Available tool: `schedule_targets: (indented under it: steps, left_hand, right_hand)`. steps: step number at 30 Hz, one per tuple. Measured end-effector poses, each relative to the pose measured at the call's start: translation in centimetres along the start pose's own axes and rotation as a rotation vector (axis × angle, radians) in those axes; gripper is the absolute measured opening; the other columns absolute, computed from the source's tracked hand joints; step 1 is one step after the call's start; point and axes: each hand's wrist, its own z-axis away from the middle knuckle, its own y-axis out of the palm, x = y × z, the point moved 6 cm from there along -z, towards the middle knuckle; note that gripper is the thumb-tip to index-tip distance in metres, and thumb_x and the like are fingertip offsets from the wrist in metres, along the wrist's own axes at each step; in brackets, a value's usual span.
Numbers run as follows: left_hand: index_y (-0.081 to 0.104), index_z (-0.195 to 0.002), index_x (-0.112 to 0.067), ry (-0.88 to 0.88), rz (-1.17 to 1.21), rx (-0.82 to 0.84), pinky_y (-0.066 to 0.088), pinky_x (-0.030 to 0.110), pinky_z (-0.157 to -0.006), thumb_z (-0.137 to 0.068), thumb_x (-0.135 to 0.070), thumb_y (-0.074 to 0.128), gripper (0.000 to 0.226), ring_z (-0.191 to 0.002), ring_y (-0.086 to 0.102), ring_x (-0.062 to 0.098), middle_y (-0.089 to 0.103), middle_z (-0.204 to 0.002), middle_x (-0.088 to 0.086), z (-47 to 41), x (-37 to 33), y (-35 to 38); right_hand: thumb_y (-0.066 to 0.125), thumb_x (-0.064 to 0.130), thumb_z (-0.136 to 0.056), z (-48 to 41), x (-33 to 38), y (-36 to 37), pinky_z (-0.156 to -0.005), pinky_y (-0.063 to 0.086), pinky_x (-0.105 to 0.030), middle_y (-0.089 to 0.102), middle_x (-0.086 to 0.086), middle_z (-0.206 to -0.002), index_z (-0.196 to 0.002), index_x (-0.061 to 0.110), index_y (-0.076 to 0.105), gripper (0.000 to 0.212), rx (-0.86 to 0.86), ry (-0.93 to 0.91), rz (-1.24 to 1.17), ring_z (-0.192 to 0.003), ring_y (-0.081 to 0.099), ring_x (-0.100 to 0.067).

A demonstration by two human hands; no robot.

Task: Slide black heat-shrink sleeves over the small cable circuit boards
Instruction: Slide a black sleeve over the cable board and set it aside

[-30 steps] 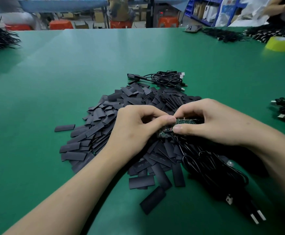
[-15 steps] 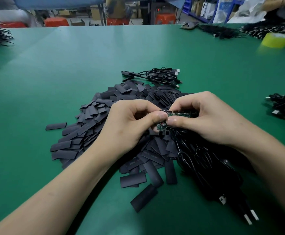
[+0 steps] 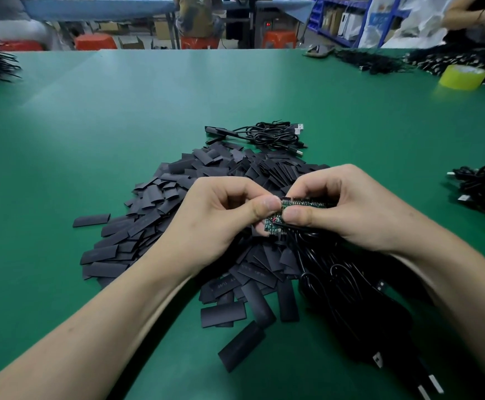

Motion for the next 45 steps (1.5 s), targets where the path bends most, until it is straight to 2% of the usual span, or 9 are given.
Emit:
schedule_targets:
  steps: [10, 17, 19, 23, 27, 32, 36, 39, 45]
  left_hand:
    - [0.077, -0.078, -0.014, 0.049, -0.087, -0.133, 0.045, 0.009, -0.059, -0.081, -0.027, 0.076, 0.014, -0.054, 0.061, 0.000, 0.070, -0.061, -0.003, 0.1, -0.6, -0.1]
    - [0.078, -0.078, -0.012, 0.119, -0.094, -0.152, 0.048, 0.010, -0.059, -0.082, -0.018, 0.078, 0.007, -0.057, 0.067, 0.004, 0.074, -0.065, -0.002, 0.4, -1.3, 0.5]
    - [0.078, -0.077, -0.013, 0.112, -0.060, -0.201, 0.049, 0.012, -0.059, -0.081, -0.018, 0.079, 0.006, -0.057, 0.069, 0.006, 0.074, -0.066, -0.001, 0.4, -1.3, 0.2]
    - [0.079, -0.081, -0.013, 0.116, -0.005, -0.268, 0.055, 0.018, -0.062, -0.085, -0.012, 0.078, 0.005, -0.062, 0.071, 0.011, 0.076, -0.070, 0.001, 0.5, -1.5, -0.3]
    - [0.079, -0.087, -0.014, 0.131, -0.097, -0.278, 0.054, 0.021, -0.069, -0.093, -0.018, 0.073, 0.009, -0.069, 0.070, 0.009, 0.076, -0.076, 0.000, 0.4, -1.2, -0.5]
    - [0.079, -0.100, -0.029, 0.160, -0.672, -0.274, 0.054, 0.021, -0.079, -0.096, -0.031, 0.069, 0.011, -0.085, 0.069, 0.002, 0.075, -0.090, -0.017, 0.2, -1.0, -1.7]
    - [0.075, -0.094, -0.034, 0.146, -1.008, -0.145, 0.052, 0.037, -0.078, -0.089, -0.062, 0.059, 0.033, -0.082, 0.062, 0.006, 0.069, -0.084, -0.016, 0.3, -0.9, -1.0]
    - [0.071, -0.089, -0.034, 0.108, -1.097, -0.123, 0.047, 0.034, -0.072, -0.075, -0.082, 0.056, 0.052, -0.075, 0.057, 0.006, 0.061, -0.074, -0.015, 0.3, -0.7, -0.9]
    - [0.076, -0.099, -0.039, 0.045, -1.070, -0.049, 0.046, 0.029, -0.071, -0.066, -0.082, 0.061, 0.057, -0.075, 0.057, 0.001, 0.064, -0.078, -0.017, -0.1, -0.7, -1.2]
  right_hand:
    - [0.078, 0.021, -0.086, 0.1, -0.8, -2.1, -0.066, 0.048, -0.018, 0.073, 0.004, -0.075, -0.082, 0.016, 0.076, 0.007, -0.147, 0.052, 0.024, -0.067, 0.061, -0.002]
    - [0.076, 0.039, -0.086, 0.4, -0.9, -3.2, -0.088, 0.047, -0.033, 0.071, 0.015, -0.090, -0.097, 0.029, 0.077, 0.015, -0.402, 0.104, 0.702, -0.094, 0.061, -0.011]
    - [0.069, 0.038, -0.092, 0.5, 0.5, -3.0, -0.092, 0.046, -0.036, 0.071, 0.012, -0.094, -0.097, 0.028, 0.078, 0.013, -0.428, -0.026, 0.596, -0.099, 0.060, -0.015]
    - [0.058, 0.053, -0.091, 0.4, 1.0, -1.0, -0.082, 0.053, -0.049, 0.075, 0.002, -0.089, -0.091, 0.029, 0.077, 0.031, -0.146, -0.003, 0.252, -0.086, 0.069, -0.027]
    - [0.069, 0.031, -0.094, 0.2, 1.0, -0.2, -0.071, 0.051, -0.042, 0.070, -0.005, -0.076, -0.082, 0.022, 0.074, 0.016, -0.089, -0.036, 0.282, -0.071, 0.063, -0.021]
    - [0.055, 0.029, -0.104, 1.2, 1.0, -4.5, -0.056, 0.032, -0.028, 0.049, 0.004, -0.060, -0.084, 0.022, 0.067, 0.024, -0.549, -0.065, 0.334, -0.057, 0.040, -0.003]
    - [0.053, 0.049, -0.099, 2.0, 0.8, -5.9, -0.052, 0.030, -0.021, 0.045, 0.006, -0.058, -0.084, 0.017, 0.059, 0.036, -0.764, -0.016, 0.491, -0.053, 0.039, -0.006]
    - [0.062, 0.060, -0.088, 1.6, 0.7, -4.3, -0.055, 0.036, -0.033, 0.042, 0.004, -0.053, -0.076, 0.017, 0.057, 0.045, -0.706, 0.012, 0.640, -0.052, 0.041, -0.012]
    - [0.049, 0.062, -0.088, 0.4, 0.6, -0.3, -0.062, 0.041, -0.036, 0.049, 0.008, -0.070, -0.082, 0.029, 0.053, 0.033, -0.373, -0.002, 0.864, -0.070, 0.051, -0.023]
